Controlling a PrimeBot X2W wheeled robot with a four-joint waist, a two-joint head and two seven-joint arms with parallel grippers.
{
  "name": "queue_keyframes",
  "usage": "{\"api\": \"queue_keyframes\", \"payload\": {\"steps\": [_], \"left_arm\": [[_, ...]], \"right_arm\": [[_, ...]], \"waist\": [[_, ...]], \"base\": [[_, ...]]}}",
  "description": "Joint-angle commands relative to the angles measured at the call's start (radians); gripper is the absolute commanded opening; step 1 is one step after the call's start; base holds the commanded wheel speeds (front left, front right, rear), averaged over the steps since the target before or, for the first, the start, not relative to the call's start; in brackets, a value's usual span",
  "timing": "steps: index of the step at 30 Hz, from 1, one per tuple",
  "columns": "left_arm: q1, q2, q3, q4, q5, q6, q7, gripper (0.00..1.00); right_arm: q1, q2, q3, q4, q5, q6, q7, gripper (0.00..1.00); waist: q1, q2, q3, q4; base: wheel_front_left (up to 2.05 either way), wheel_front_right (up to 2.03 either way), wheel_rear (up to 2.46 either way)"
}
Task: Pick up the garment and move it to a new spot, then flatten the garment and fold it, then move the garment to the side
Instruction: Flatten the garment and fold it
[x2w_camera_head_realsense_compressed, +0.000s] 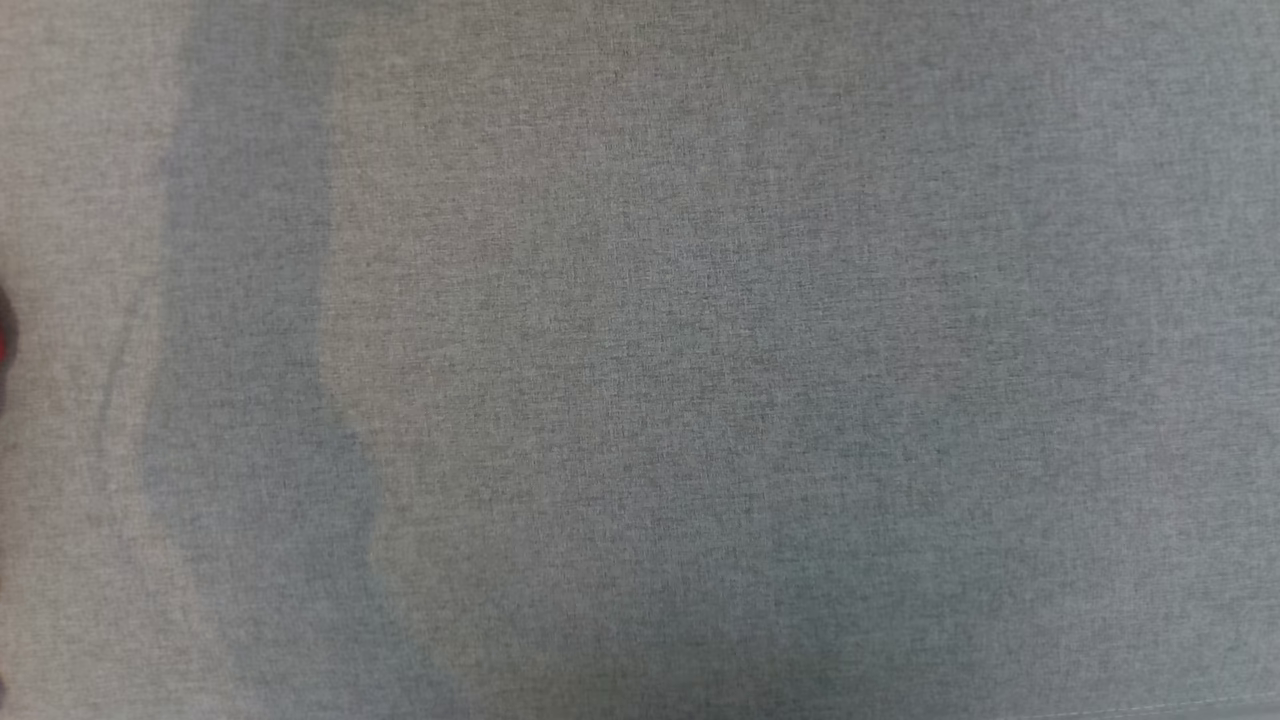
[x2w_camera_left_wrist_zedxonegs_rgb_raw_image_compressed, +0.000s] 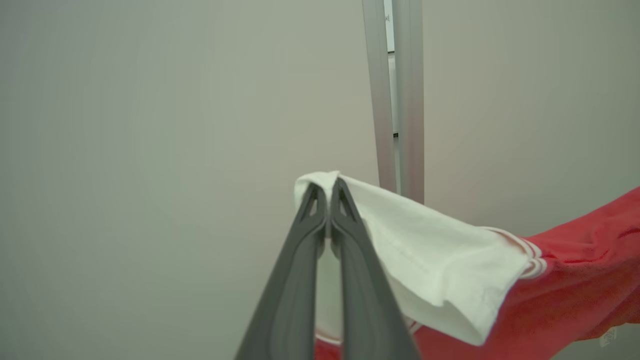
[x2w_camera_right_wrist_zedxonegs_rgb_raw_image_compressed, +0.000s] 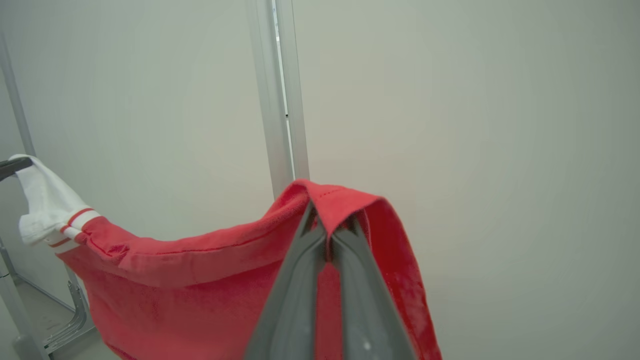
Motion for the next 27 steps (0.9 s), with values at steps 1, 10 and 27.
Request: {"api": "queue_keyframes", "payload": {"steps": [1, 10, 27], "left_arm": [[0.054, 0.011, -0.028, 0.003, -0.021, -0.002, 0.005, 0.0], [0.335, 0.101, -0.218, -0.089, -0.205, -0.002, 0.112, 0.0], [0.893, 0.44, -0.438, -0.586, -0.582, 0.029, 0.619, 0.0]], "right_arm": [[0.058, -0.006, 0.035, 0.012, 0.019, 0.001, 0.008, 0.0], [0.335, -0.05, 0.198, -0.012, 0.166, 0.001, 0.008, 0.0], [0.794, -0.282, 0.463, -0.273, 0.449, 0.001, 0.21, 0.0]], "waist": [[-0.0001, 0.0, -0.019, 0.003], [-0.0001, 0.0, -0.168, -0.002], [-0.0001, 0.0, -0.464, -0.012]], "base": [[0.0, 0.0, 0.0], [0.0, 0.0, 0.0], [0.0, 0.0, 0.0]]}}
